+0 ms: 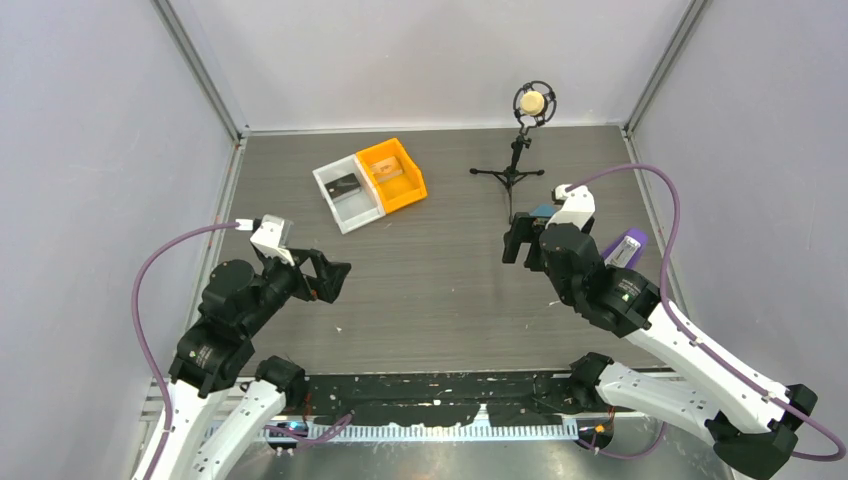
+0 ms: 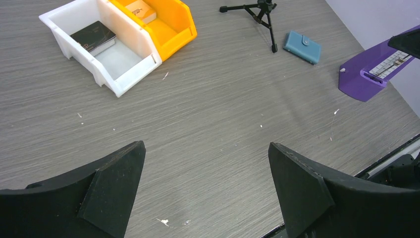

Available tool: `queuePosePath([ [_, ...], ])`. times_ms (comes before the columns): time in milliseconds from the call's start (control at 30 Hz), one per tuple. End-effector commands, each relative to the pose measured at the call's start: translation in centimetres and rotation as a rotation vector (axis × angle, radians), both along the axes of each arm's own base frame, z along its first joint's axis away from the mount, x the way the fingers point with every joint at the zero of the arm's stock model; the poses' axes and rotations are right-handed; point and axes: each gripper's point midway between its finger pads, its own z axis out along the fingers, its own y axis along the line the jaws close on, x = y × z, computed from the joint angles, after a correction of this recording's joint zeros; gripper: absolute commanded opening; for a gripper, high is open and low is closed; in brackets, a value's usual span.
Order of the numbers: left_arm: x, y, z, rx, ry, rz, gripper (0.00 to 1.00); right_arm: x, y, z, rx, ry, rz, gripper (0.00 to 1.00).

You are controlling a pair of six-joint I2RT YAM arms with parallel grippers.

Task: Take the credit cards out of the card holder
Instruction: Move the card holder to the corner of the board.

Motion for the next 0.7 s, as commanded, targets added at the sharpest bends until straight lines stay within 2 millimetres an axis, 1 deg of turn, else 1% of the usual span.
queuePosePath([
  [0, 0.1, 0.2, 0.8, -0.001, -0.026, 0.009, 0.99, 0.8, -0.7, 2.7, 0.025, -0.079, -0.058, 0.95],
  [133, 0.1, 0.2, 0.8, -0.001, -0.027, 0.009, 0.99, 1.5, -2.0, 3.6, -0.028, -0.133, -0.119, 0.95],
  [200, 0.1, 0.2, 0.9, -0.004, -0.029, 0.012, 0.99, 2.2, -3.6, 4.4, -0.111, -0.179, -0.192, 0.95],
  [233, 0.2, 0.2, 0.9, -0.006, -0.028, 0.016, 0.99, 2.5, -4.0, 4.6, -0.168, -0.195, -0.204, 0.95],
  [267, 0.2, 0.3, 0.9, -0.010, -0.027, 0.024, 0.99, 2.7, -4.8, 4.8, -0.213, -0.207, -0.246, 0.95],
  [300, 0.3, 0.4, 0.9, -0.010, -0.022, 0.030, 0.99, 3.2, -4.9, 4.9, -0.284, -0.213, -0.243, 0.95],
  [333, 0.3, 0.4, 0.8, -0.010, -0.015, 0.035, 0.99, 3.5, -4.9, 5.0, -0.318, -0.220, -0.247, 0.96],
  [367, 0.1, 0.5, 0.5, -0.007, 0.002, 0.037, 0.99, 3.9, -4.7, 4.5, -0.414, -0.201, -0.214, 0.96],
  [400, 0.0, 0.6, 0.3, -0.003, 0.015, 0.038, 0.99, 4.3, -4.2, 4.4, -0.441, -0.197, -0.188, 0.97],
  [433, -0.2, 0.6, -0.1, 0.004, 0.031, 0.035, 0.99, 4.7, -3.9, 3.7, -0.524, -0.176, -0.155, 0.97],
  [467, -0.5, 0.7, -0.4, 0.008, 0.040, 0.031, 0.99, 5.1, -3.5, 3.6, -0.570, -0.172, -0.127, 0.98],
  [533, -0.8, 0.8, -1.1, 0.019, 0.053, 0.031, 0.99, 6.3, -2.3, 1.7, -0.676, -0.130, -0.073, 0.99],
  [567, -0.9, 0.9, -1.3, 0.023, 0.053, 0.032, 0.99, 6.6, -2.0, 1.2, -0.710, -0.118, -0.054, 1.00],
  [600, -1.1, 1.0, -1.6, 0.027, 0.053, 0.032, 0.99, 7.4, -1.4, -0.1, -0.775, -0.089, -0.018, 1.00],
  [633, -1.1, 1.1, -1.7, 0.028, 0.050, 0.035, 0.99, 7.7, -1.2, -0.7, -0.804, -0.074, -0.004, 0.96],
  [667, -1.2, 1.2, -1.9, 0.028, 0.047, 0.036, 0.99, 8.5, -1.1, -2.0, -0.860, -0.036, 0.010, 0.92],
])
